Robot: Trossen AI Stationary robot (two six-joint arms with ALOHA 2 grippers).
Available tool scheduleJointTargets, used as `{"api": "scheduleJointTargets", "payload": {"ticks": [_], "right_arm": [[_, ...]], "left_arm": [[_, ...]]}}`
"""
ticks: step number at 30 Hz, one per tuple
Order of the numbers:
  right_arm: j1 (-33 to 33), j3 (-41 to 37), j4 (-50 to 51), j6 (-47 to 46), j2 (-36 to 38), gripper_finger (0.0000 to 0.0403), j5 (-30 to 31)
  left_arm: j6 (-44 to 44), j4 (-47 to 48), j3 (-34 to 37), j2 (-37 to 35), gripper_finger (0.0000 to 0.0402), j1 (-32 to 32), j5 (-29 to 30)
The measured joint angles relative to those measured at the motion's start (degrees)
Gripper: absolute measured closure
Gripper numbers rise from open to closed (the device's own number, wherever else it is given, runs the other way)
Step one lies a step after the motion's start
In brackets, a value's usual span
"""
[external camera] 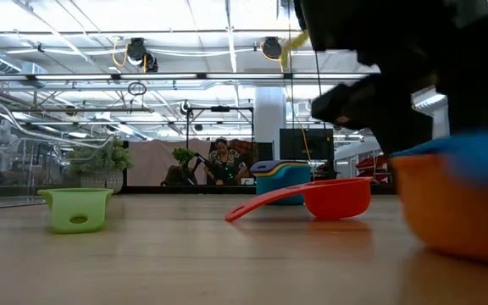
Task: Nest measuring cups in basket
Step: Stack the bottom stacked measuring cup on top of the top stacked measuring cup
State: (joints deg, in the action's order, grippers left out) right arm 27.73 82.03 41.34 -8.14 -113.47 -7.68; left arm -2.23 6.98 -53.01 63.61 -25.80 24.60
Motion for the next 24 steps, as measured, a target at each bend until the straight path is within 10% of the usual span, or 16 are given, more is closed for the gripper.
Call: {"api": "scheduleJointTargets", "payload": {"ticks": [3, 15, 24], "right_arm": [[-0.02, -2.14, 0.61, 0.69, 0.39, 0.0371, -0.03], [-0.42, 0.47, 7.28, 0.04, 11.86, 0.0372, 12.14], [-12.47, 3.2, 8.06, 13.39, 20.53, 0.0372, 21.6]], "left_arm": [[-0.06, 0.02, 0.0, 0.0, 0.0226, 0.0, 0.0], [0.2, 0.02, 0.02, 0.0, 0.0229, 0.0, 0.0], [1.01, -1.29, 0.04, 0.0, 0.0229, 0.79, -0.02]]}}
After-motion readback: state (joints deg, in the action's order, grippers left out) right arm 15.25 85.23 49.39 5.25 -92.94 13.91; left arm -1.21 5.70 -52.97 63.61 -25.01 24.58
